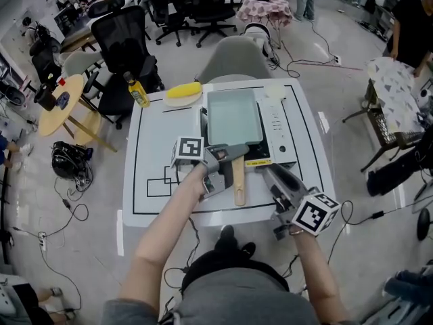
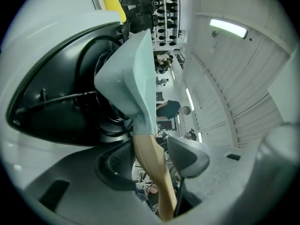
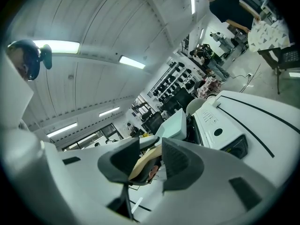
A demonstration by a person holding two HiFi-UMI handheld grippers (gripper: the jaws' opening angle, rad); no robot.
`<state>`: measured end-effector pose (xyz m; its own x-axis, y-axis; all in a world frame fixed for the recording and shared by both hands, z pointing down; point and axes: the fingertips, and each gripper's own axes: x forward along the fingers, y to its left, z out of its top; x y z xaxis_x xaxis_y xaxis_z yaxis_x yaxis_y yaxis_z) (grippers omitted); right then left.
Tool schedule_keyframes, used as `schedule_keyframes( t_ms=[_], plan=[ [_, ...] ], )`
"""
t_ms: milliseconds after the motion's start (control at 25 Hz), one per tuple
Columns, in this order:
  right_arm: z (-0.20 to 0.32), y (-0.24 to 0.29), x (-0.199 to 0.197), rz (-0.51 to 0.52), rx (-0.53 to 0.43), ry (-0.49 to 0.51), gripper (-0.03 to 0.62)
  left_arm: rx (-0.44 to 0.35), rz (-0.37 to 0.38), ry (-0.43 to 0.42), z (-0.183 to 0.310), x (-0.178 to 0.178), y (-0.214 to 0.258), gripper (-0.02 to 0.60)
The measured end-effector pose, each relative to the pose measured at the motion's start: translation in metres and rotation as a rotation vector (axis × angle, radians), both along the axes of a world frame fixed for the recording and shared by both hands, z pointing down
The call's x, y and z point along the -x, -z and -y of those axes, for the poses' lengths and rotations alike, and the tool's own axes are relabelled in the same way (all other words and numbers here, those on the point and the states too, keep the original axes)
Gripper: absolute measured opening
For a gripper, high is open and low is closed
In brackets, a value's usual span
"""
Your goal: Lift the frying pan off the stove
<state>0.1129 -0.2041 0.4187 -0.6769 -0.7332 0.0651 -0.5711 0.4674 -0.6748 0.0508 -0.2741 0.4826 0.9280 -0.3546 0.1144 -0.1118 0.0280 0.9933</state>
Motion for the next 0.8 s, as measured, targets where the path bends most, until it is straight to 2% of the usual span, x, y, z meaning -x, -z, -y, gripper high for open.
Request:
schedule_keyframes(
  t_ms=[240,360,480,800],
  plan=[
    [0.002,-0.003,0.000,0.003,0.013,0.003,0.141,0.024,-0.030,-0.022,0.002,-0.004,0.002,0.212],
    [0.002,-0.003,0.000,0.006,0.022,0.006,0.141,0.049,-0.024,-0.024,0.001,-0.003,0.000,0.166],
    [0.003,-0.005,0.003,0.015,0.038,0.017,0.141,0.060,-0.030,-0.024,0.001,-0.004,0.000,0.166],
    [0.004,-0.009,0.018,0.061,0.095,0.103,0.157,0.065,-0.036,-0.026,0.001,-0.005,0.000,0.163]
  ],
)
